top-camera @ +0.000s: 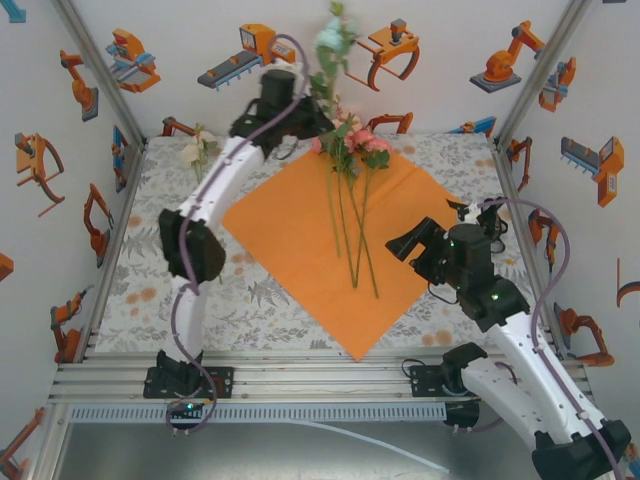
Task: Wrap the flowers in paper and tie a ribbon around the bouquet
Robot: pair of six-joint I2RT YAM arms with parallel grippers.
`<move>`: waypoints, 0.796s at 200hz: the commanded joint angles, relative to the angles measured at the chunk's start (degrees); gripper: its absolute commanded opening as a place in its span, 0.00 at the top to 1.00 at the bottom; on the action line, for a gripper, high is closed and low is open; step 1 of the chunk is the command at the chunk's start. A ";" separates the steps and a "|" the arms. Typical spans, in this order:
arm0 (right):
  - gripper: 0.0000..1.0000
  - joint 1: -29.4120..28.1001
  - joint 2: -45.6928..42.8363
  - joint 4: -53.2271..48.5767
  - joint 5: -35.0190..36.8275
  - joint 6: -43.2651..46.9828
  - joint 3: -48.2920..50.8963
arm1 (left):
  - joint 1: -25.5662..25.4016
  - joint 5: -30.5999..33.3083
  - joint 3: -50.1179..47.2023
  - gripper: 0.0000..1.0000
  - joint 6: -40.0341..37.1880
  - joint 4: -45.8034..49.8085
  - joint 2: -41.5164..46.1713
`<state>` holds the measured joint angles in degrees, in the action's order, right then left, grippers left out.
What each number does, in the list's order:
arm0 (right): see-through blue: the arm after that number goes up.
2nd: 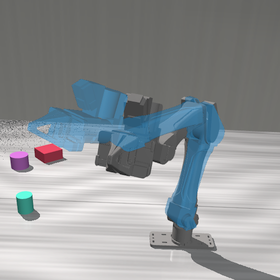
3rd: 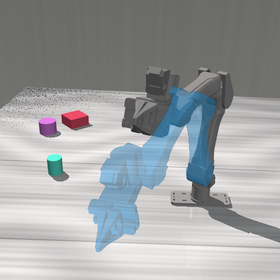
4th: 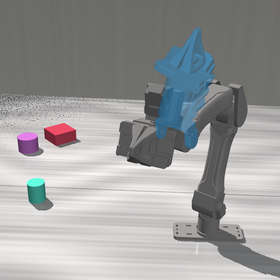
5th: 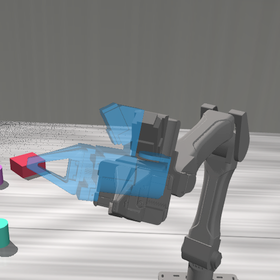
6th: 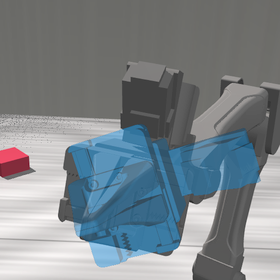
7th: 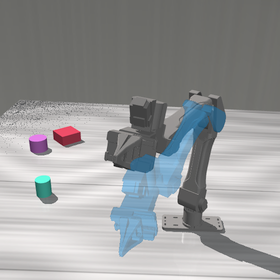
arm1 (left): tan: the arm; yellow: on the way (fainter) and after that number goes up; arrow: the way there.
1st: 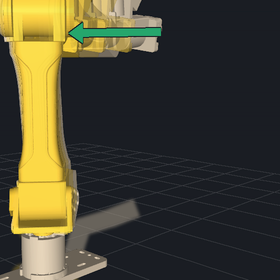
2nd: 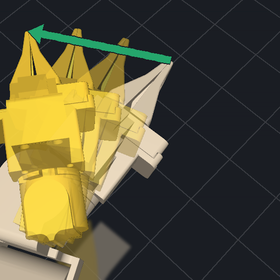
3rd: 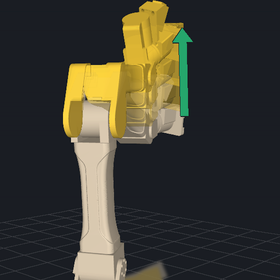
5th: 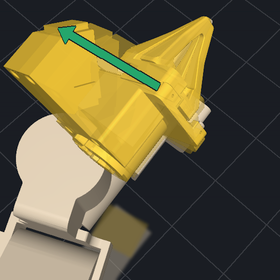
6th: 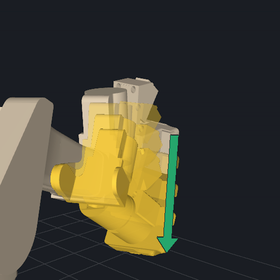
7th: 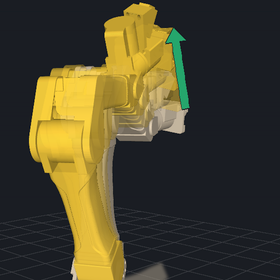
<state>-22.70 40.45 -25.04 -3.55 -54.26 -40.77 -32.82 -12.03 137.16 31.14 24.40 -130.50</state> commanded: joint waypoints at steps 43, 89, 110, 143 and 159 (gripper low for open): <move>0.22 -0.37 -5.77 -4.34 2.29 -0.10 1.44 | -4.18 0.39 14.06 1.00 1.83 5.84 -18.71; 0.22 -0.33 -5.33 -3.33 2.18 -0.22 2.15 | -3.92 1.05 10.69 0.95 2.41 3.80 -21.32; 0.22 -0.33 -4.83 -3.59 2.06 -0.05 1.75 | -3.66 1.53 10.42 0.85 3.31 3.38 -21.36; 0.22 -0.34 -5.33 -3.70 2.54 -0.14 1.66 | -2.61 2.02 9.79 0.70 3.44 3.80 -18.26; 0.22 -0.38 -5.05 -3.70 2.76 -0.14 1.58 | -1.76 2.19 7.99 0.68 2.87 4.19 -14.94</move>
<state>-22.70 35.66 -28.32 -1.98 -54.26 -38.92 -35.92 -10.48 147.15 33.95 29.04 -151.96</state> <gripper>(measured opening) 0.781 0.312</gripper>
